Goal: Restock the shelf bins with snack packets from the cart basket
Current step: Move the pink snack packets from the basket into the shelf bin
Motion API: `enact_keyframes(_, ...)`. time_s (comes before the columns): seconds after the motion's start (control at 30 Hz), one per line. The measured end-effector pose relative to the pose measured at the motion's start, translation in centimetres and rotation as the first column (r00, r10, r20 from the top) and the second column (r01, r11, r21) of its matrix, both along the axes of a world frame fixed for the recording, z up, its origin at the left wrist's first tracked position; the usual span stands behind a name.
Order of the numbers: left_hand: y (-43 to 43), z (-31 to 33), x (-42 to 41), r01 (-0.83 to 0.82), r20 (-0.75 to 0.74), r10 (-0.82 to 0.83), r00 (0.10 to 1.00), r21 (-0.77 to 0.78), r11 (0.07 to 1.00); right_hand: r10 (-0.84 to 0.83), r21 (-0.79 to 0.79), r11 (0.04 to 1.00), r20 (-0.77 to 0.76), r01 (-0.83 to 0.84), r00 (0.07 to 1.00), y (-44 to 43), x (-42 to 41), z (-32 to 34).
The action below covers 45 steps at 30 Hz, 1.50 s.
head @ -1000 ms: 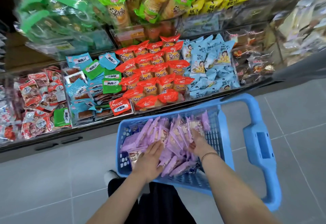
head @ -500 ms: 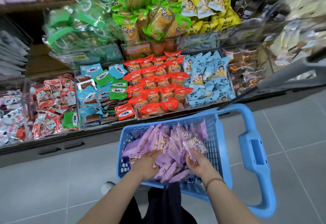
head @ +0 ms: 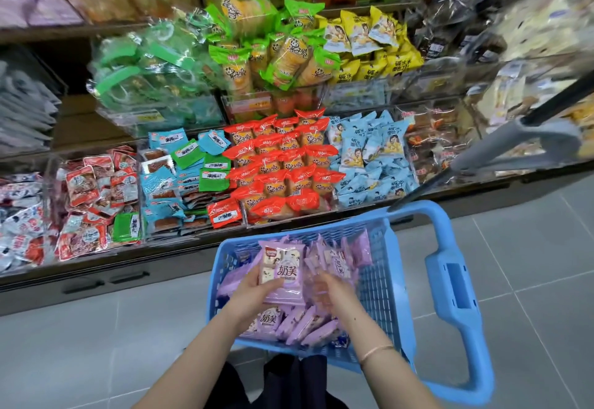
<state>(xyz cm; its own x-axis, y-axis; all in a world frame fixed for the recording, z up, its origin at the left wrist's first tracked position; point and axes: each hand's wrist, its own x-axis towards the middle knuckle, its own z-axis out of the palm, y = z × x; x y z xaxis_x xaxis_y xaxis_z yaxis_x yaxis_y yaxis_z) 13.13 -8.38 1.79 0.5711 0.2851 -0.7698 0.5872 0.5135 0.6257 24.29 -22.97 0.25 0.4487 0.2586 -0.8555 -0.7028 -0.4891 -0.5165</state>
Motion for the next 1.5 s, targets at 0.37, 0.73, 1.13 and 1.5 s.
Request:
enact_keyframes(0.37,1.6,0.0,-5.6,-0.228,-0.031,0.229,0.973,0.032,0.973,-0.39,-0.187,0.916,-0.204,0.355,0.898,0.9,3.5,-5.3)
enact_keyframes(0.73,2.0,0.4,-6.5,-0.308,-0.052,0.31,0.949,0.047,0.95,-0.44,-0.082,0.891,-0.397,0.446,0.806,0.2,3.7,-4.4)
enact_keyframes(1.13,1.5,0.1,-5.1,-0.261,-0.101,0.267,0.958,0.069,0.963,-0.316,0.216,0.851,-0.515,0.478,0.796,-4.7,0.1,-2.5)
enact_keyframes(1.5,-1.7,2.0,-2.1,0.057,-0.051,-0.051,0.997,0.131,0.99,0.165,0.483,0.875,-0.335,0.019,0.927,-2.7,-3.0,1.9)
